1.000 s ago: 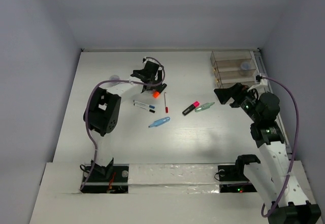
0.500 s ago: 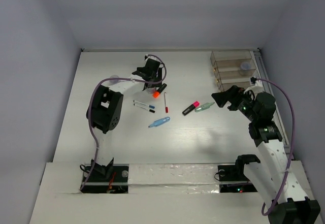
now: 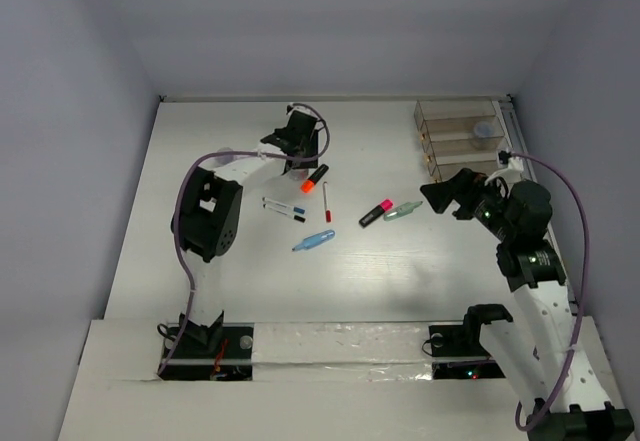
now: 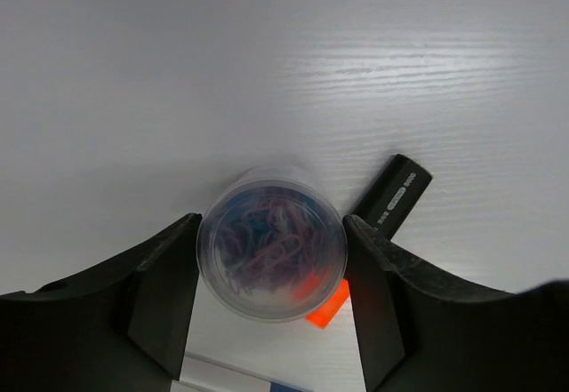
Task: Sort the stationery into containers
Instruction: Pick up the stationery from the center of the board, then place the stationery at the center of the board.
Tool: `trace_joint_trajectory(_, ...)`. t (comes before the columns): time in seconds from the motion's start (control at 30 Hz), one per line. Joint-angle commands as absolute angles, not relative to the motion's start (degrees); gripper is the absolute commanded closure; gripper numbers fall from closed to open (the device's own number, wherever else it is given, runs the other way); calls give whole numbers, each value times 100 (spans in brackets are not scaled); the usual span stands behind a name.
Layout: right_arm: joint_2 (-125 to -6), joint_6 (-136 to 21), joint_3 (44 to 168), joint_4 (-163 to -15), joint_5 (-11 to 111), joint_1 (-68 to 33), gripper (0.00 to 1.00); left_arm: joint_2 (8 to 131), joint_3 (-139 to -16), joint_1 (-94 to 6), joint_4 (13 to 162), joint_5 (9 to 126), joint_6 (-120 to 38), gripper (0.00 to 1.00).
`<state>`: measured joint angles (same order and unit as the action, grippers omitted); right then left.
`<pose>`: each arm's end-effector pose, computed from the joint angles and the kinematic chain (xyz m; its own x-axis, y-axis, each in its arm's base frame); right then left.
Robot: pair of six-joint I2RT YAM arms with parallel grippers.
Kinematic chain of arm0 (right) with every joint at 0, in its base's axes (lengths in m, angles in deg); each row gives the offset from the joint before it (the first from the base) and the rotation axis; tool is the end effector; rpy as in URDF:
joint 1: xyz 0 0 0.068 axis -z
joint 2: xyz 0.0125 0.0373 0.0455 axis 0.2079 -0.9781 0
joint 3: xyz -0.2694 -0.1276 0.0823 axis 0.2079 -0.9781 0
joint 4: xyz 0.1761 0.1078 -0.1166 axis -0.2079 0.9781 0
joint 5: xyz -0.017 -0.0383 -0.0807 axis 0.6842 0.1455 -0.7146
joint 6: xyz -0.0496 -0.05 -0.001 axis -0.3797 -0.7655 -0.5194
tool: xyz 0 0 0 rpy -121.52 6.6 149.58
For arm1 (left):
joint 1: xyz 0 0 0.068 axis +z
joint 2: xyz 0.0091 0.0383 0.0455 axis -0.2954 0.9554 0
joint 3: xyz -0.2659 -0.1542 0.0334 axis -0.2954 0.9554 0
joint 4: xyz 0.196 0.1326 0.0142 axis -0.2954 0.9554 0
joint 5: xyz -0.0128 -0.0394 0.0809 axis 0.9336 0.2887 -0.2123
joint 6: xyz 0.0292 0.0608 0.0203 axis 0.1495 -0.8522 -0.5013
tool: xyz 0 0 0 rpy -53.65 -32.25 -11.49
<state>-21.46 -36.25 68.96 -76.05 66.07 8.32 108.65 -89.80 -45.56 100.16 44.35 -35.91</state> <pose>0.1197 0.0312 0.3345 -0.3994 0.4072 -0.8214 -0.3028 0.7870 0.5375 0.4151 -0.2075 0.2414 -0.6387 0.0354 -0.7686 0.1155 0.9920 -0.0503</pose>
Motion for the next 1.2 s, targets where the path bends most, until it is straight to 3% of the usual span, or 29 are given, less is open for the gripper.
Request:
trace_joint_trajectory(0.0,-1941,-3916,7802,-7056,6229,849,0,10184,-9985,-4670,9908,4463,-3601,64)
trace_joint_trajectory(0.2,-1571,-3785,8297,-6703,5376,849,2,10824,-12303,-5302,10426,4963,-3636,63)
trace_joint_trajectory(0.4,-1484,-3513,9000,-6615,5382,849,0,12459,-14715,-5699,10367,5824,-3251,62)
trace_joint_trajectory(0.63,-1614,-3222,9124,-6941,5744,849,0,13171,-14453,-5946,7496,6634,-2222,61)
trace_joint_trajectory(0.83,-1694,-3328,8571,-7080,5393,849,0,14120,-15007,-6165,6588,6599,-2011,59)
trace_joint_trajectory(0.97,-1992,-3442,8140,-7273,4891,849,0,14192,-14946,-6165,6524,6661,-2019,59)
trace_joint_trajectory(1.17,-2731,-3503,8007,-7565,5444,849,0,13668,-14684,-6165,6954,6381,-2684,60)
